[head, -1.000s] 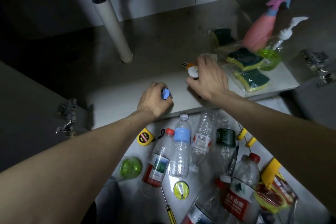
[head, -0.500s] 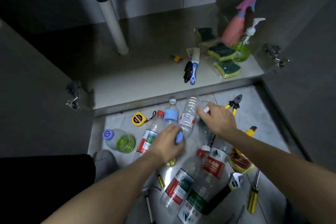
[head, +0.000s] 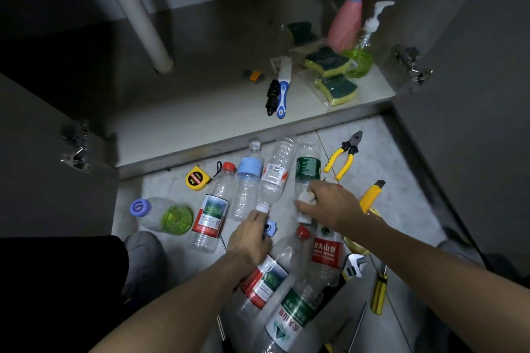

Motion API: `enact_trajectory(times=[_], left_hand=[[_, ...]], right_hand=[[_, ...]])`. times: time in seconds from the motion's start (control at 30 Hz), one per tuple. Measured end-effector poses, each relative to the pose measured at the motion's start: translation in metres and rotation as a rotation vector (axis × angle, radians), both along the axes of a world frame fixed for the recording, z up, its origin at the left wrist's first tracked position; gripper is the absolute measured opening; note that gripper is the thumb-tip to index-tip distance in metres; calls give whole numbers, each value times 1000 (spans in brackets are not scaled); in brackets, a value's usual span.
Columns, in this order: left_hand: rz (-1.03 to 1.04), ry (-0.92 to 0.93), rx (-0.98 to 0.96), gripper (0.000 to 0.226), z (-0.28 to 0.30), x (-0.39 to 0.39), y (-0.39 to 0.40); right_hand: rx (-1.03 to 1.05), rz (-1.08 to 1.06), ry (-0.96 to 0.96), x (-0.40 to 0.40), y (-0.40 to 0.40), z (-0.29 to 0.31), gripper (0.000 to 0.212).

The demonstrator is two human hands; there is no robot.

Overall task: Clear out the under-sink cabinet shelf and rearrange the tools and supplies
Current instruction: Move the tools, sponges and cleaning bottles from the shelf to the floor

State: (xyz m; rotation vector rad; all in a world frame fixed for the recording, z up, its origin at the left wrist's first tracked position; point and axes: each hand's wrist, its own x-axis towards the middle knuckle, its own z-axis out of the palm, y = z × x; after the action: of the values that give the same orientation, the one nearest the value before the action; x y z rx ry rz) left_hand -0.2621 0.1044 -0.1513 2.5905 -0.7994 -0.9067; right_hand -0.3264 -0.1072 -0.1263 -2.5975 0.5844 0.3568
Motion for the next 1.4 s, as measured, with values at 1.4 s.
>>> enact_trajectory(times=[1.4], left_hand=[[132,-312,-88,33,86,209,-133]], right_hand=[[-16,-488,-54,234,-80,39,28]])
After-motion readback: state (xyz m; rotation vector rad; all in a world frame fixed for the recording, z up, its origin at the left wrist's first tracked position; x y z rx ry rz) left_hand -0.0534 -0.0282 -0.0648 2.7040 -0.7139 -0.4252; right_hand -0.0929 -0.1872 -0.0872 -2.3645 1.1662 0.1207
